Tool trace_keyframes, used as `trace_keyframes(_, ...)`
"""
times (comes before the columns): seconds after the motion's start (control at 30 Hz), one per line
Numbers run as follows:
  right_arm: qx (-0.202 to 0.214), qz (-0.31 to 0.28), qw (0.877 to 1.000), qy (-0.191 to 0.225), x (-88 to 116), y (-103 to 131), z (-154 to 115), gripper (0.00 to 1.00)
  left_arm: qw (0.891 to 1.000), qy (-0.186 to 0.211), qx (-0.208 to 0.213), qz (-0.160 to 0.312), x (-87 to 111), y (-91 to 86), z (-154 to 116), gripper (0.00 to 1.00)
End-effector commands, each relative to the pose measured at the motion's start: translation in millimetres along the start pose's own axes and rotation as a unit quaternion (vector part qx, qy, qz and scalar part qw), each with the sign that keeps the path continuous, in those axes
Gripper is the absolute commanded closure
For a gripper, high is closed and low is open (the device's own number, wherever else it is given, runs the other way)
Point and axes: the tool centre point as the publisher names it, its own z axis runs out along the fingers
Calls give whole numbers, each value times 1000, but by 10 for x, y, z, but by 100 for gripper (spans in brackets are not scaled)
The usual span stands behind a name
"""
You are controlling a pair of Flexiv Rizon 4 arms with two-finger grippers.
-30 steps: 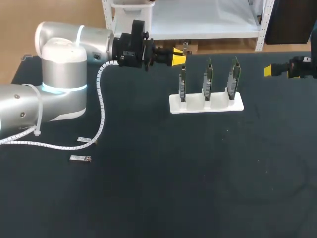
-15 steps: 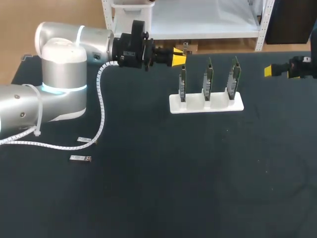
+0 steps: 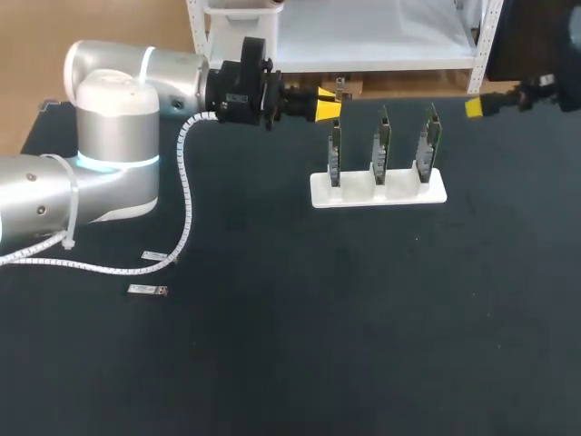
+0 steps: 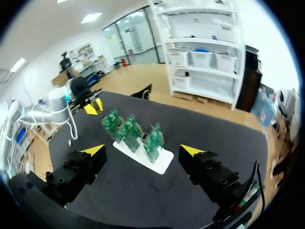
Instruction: Pick up the optical module with the left hand, and insert it into the network port with the right hand.
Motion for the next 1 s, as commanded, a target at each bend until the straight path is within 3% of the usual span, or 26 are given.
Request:
trace_keyframes(0.03, -174, -38, 984, 12, -171, 10, 312, 0, 1000, 0, 0, 0, 5, 1, 0, 100)
trace_keyframes(0.23, -176, -72, 982, 13, -229, 135, 439, 0, 1000, 0, 0, 0, 5, 1, 0, 100)
trace_keyframes(0.77, -176, -72, 982, 13, -229, 135, 439, 0, 1000, 0, 0, 0, 5, 1, 0, 100)
trace_keyframes(0.9, -209, -182, 961, 7, -291, 410, 455, 0, 1000, 0, 0, 0, 5, 1, 0, 100)
trace_keyframes(1.0, -231, -260, 938, 10, -300, 538, 490, 0, 1000, 0, 0, 0, 5, 1, 0, 100)
